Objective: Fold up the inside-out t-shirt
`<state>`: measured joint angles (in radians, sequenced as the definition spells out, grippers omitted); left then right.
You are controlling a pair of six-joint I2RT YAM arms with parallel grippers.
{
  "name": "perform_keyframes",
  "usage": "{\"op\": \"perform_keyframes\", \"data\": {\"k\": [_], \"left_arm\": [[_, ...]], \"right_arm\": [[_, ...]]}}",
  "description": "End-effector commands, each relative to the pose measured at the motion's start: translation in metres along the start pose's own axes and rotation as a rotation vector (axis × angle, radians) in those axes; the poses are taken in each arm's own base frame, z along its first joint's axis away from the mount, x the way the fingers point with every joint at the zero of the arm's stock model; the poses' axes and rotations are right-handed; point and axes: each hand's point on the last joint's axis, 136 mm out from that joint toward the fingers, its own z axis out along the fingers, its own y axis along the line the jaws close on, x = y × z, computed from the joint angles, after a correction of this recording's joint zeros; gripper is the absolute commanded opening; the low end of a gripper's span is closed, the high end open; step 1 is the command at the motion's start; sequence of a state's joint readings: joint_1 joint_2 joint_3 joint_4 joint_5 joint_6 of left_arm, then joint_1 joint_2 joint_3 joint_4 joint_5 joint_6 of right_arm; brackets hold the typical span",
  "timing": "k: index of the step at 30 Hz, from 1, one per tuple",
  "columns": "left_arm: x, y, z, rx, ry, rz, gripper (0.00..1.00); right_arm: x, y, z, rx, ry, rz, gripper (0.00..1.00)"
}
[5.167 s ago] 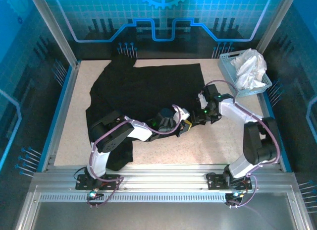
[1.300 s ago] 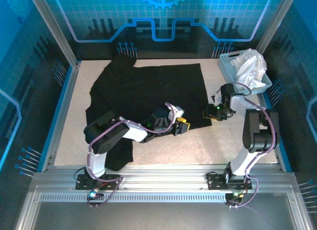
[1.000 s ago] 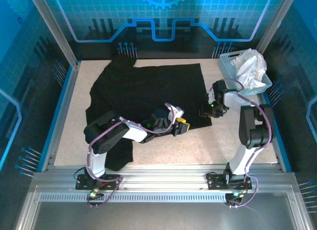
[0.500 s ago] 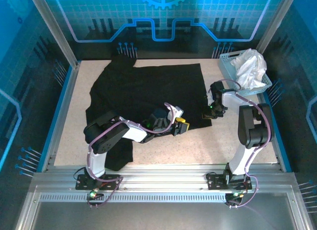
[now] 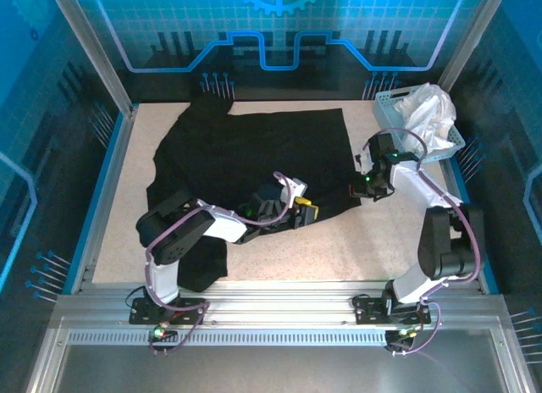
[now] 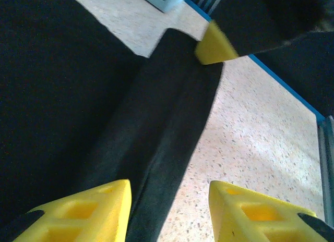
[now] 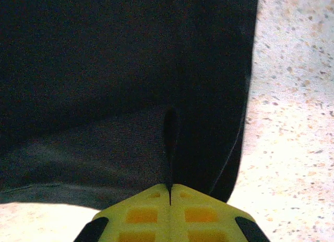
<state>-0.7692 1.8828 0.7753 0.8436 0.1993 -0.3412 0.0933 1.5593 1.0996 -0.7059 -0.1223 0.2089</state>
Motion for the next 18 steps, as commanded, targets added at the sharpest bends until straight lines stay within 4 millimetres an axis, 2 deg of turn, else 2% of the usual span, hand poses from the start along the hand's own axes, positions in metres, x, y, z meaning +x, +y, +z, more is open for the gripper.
{"op": "perform_keyframes", "data": {"k": [1,4,7,11,14,16,18], "left_arm": [[-0.030,0.022,-0.033,-0.134,-0.082,-0.132,0.44],[-0.021,0.058,-0.073,-0.321,-0.026,-0.279,0.44],[-0.004,0.085,-0.124,-0.509,0.053,-0.358,0.44],[0.021,0.095,-0.184,-0.661,0.138,-0.449,0.48],[0.036,0.098,-0.210,-0.733,0.198,-0.494,0.53],[0.041,0.108,-0.217,-0.753,0.205,-0.539,0.56],[0.037,0.122,-0.217,-0.753,0.176,-0.600,0.56]], "right_arm": [[-0.004,0.028,-0.010,-0.155,-0.033,0.016,0.00],[-0.022,0.037,-0.014,-0.242,-0.091,0.040,0.00],[-0.043,0.026,-0.016,-0.283,-0.150,0.098,0.00],[-0.070,0.006,-0.017,-0.268,-0.211,0.145,0.00],[-0.086,-0.003,-0.009,-0.258,-0.218,0.163,0.00],[-0.095,-0.008,-0.005,-0.247,-0.219,0.169,0.00],[-0.100,-0.013,-0.002,-0.231,-0.221,0.168,0.00]]}}
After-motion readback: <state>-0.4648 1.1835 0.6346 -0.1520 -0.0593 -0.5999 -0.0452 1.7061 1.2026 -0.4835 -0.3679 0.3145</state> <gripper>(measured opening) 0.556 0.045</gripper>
